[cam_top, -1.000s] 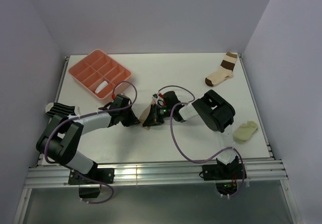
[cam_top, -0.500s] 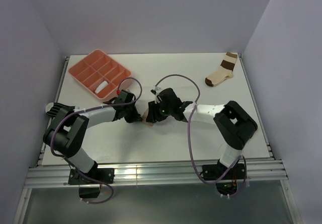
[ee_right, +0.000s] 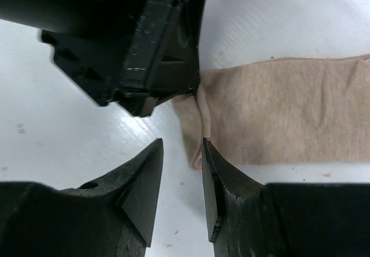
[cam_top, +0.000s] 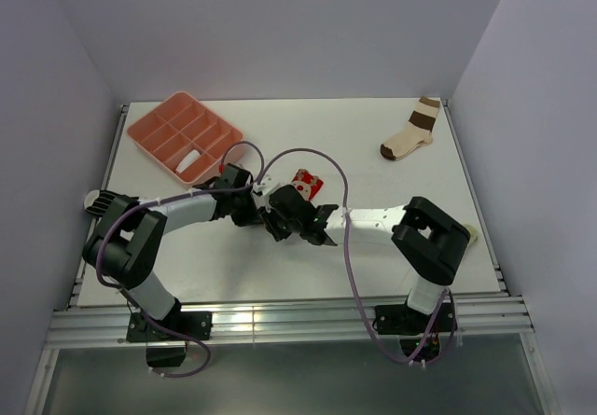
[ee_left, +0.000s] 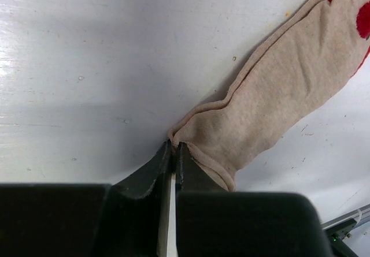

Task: Roll the socks
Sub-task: Roll the sock at the center of the board.

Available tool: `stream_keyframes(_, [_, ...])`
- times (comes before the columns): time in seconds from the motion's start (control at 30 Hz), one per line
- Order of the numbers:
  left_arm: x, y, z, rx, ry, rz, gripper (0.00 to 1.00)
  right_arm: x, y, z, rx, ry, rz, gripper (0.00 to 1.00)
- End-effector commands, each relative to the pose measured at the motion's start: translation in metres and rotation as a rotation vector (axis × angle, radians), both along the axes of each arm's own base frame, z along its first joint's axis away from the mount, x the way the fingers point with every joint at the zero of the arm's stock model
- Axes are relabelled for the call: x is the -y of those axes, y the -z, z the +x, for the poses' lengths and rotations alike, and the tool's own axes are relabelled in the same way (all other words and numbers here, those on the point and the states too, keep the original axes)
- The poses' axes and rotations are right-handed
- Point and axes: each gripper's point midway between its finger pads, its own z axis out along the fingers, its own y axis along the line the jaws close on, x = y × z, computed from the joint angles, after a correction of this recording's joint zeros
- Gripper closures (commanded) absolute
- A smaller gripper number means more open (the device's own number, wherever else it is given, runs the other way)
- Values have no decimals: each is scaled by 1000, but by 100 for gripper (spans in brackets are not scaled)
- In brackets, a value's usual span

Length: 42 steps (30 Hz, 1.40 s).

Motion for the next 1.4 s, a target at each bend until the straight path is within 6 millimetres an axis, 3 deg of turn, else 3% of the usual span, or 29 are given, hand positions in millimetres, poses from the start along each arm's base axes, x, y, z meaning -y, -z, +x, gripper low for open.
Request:
stream_keyframes(0.0, [-33,42,-40,-159,31,176,93,-10,-7,15,93,-9,-25,60])
stream_keyframes(0.37, [-32,42,-39,-166,32,180,93,-16,16,14,91,-21,-62,66])
stream_keyframes(0.6, [-30,34,-36,-143,13,163,91,-2,40,5,-13,28,-32,92])
stream_keyframes(0.63, [-31,33,-37,-143,3,159,88,1,41,3,-40,33,-12,98])
stream_keyframes(0.7, [-29,23,-33,-111,-11,137,83,5,39,-2,-128,47,67,100])
stream_keyframes(0.9, [-28,-13,-27,-9,-88,60,47,4,27,-18,-416,47,329,100])
stream_keyframes(0.93, [-28,-15,-28,-9,-106,47,39,2,18,-16,-474,39,403,100])
stream_keyframes(1.0, [-28,-26,-29,26,-124,11,27,6,20,-19,-542,46,452,100])
stream_keyframes(1.03, [-28,-30,-29,34,-139,-6,25,5,12,-12,-569,62,515,100])
stream_keyframes(1.13, [-27,-38,-29,80,-154,-54,24,3,6,-18,-679,54,608,100])
stream_keyframes(1.2, [-25,-39,-31,88,-151,-77,29,6,11,-22,-744,65,636,100])
stream_keyframes(1.37, [-14,-26,-43,51,-115,-130,35,11,23,-21,-837,135,671,100])
